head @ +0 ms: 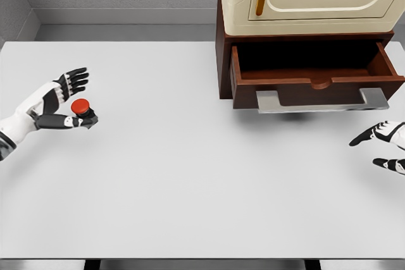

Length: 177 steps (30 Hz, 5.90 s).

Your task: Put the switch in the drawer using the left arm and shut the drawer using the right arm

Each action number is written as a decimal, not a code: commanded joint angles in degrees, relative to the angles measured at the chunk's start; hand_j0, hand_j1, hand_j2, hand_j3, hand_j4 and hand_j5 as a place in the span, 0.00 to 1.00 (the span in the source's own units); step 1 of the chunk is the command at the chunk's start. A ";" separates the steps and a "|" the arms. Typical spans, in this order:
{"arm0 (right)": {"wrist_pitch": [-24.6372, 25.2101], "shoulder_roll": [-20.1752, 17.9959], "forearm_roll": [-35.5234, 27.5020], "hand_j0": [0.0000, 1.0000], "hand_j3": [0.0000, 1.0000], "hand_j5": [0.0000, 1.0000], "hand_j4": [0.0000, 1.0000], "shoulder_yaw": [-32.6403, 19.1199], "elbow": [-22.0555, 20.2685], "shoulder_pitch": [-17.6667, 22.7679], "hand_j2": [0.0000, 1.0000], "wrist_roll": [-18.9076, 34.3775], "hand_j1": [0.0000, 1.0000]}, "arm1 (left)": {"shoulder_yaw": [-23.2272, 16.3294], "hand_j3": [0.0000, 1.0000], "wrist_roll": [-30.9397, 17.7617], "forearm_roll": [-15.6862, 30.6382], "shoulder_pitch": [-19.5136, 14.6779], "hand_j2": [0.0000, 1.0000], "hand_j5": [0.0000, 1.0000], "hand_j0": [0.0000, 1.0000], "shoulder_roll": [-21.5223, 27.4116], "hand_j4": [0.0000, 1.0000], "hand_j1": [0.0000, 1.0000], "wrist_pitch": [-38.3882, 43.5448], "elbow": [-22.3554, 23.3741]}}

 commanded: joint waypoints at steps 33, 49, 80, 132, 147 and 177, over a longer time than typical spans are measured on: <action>0.16 -4.28 -3.41 0.66 0.66 0.66 0.66 1.44 -0.02 -0.70 0.66 -0.02 0.66 | -0.03 0.89 1.77 -5.06 -0.44 0.89 0.89 0.89 -4.01 0.89 0.89 -10.48 9.02; 0.16 -4.37 -5.43 0.65 0.65 0.65 0.65 1.35 -0.02 -0.09 0.65 -0.02 0.65 | -0.21 0.51 2.21 -7.52 -0.26 0.51 0.51 0.51 -5.94 0.51 0.51 -13.11 10.77; 0.16 -5.86 -8.24 0.48 0.48 0.48 0.48 1.35 -0.02 -1.93 0.48 -0.02 0.48 | -0.82 0.45 1.59 -9.90 -2.64 0.45 0.45 0.45 -5.59 0.45 0.45 -11.53 0.85; 0.16 -6.74 -9.03 0.46 0.46 0.46 0.46 3.46 -0.11 -3.78 0.46 -0.02 0.46 | -14.18 0.45 1.59 -14.91 -21.45 0.45 0.45 0.45 -22.99 0.45 0.45 2.18 -11.46; 0.16 -6.74 -9.03 0.46 0.46 0.46 0.46 3.64 -0.11 -4.13 0.46 -0.02 0.46 | -16.20 0.45 1.59 -27.12 -24.96 0.45 0.45 0.45 -33.89 0.45 0.45 5.69 -9.18; 0.16 -6.74 -9.03 0.47 0.47 0.47 0.47 4.69 -0.11 -4.75 0.47 -0.02 0.47 | -23.06 0.46 1.95 -45.23 -31.20 0.46 0.46 0.46 -35.65 0.46 0.46 4.29 -5.84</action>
